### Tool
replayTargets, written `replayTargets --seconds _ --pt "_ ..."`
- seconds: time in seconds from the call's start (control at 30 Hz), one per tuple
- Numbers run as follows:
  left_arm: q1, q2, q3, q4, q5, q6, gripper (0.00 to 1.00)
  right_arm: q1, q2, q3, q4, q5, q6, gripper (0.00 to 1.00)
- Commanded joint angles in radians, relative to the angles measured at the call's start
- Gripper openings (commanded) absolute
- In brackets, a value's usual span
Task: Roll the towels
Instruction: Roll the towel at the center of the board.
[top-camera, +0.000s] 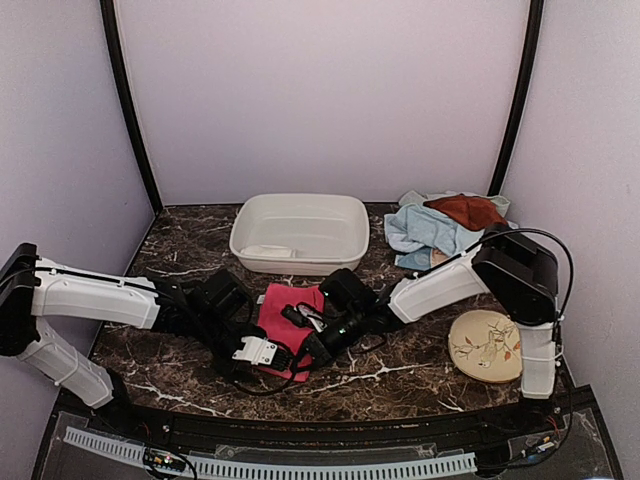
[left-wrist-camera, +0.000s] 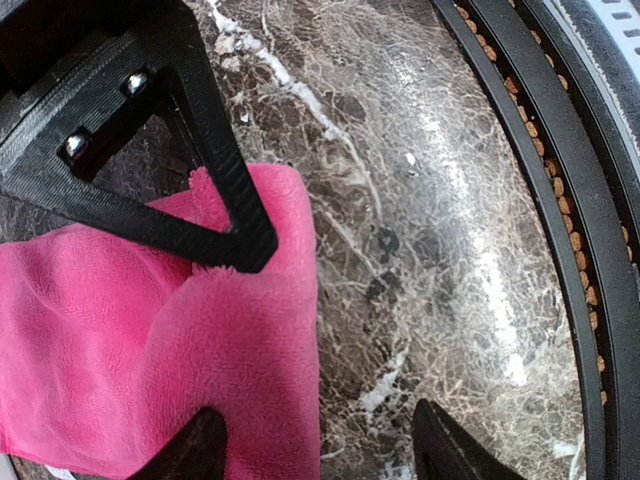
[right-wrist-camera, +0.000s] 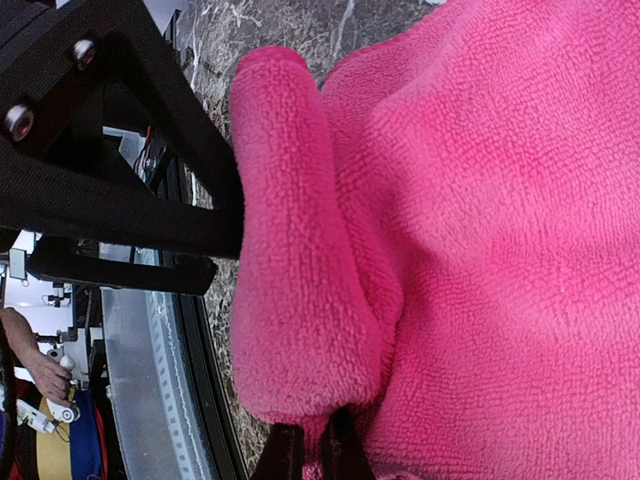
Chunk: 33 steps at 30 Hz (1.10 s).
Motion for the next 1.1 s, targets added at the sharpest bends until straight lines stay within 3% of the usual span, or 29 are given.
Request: replayTargets --seconds 0.0,0.3,0.53,0.67,0.87,1.07 --pt "-0.010 -0.001 0.020 0.009 -0.006 -0.008 0.66 -0.016 0.044 -0.019 -0.085 -0.008 0.032 0.00" --pt "-0.011 0.056 -0.028 0.113 -0.084 0.042 0.66 -0.023 0.055 -0.011 -0.081 -0.052 0.070 0.00" --pt "-0.011 0.124 -0.037 0.111 -0.127 0.040 0.59 -0.035 0.030 -0.024 -0.002 -0.076 0.142 0.01" --pt "-0.006 0.168 -0.056 0.142 -0.168 0.033 0.45 -0.050 0.003 -0.039 0.052 -0.080 0.182 0.05" --pt "0.030 0.209 0.008 0.050 -0.098 -0.021 0.11 -0.076 -0.056 -0.065 0.032 -0.015 0.148 0.13" --pt "0.115 0.244 0.149 -0.166 0.089 -0.066 0.00 -0.096 -0.187 -0.101 -0.102 0.225 -0.002 0.27"
